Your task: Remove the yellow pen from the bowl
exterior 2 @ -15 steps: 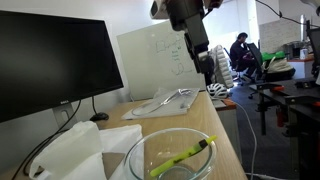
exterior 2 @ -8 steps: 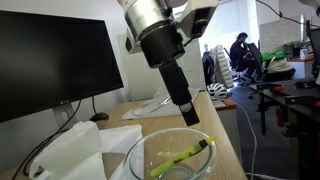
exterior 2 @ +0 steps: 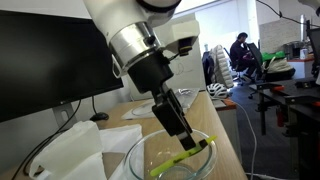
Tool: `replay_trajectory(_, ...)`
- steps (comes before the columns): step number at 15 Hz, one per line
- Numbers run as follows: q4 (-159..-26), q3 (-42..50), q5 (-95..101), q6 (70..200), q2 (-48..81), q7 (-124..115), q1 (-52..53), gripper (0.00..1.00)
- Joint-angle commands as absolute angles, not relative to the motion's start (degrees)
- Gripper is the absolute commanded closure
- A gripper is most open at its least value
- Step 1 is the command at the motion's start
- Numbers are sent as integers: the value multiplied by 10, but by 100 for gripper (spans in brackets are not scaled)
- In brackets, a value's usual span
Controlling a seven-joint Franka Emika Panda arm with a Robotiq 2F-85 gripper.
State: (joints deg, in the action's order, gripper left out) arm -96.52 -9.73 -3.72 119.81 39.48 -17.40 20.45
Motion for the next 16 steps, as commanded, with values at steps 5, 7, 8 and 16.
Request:
replay_trajectory(5,-868,-87,-33,1133,480,-184,225,56)
replay_trajectory(7,-855,-85,-30,1137,492,-184,231,67)
replay_trajectory(8,-848,-87,-33,1134,494,-183,230,75)
replay_trajectory(16,-822,-105,-67,1044,460,-162,210,96)
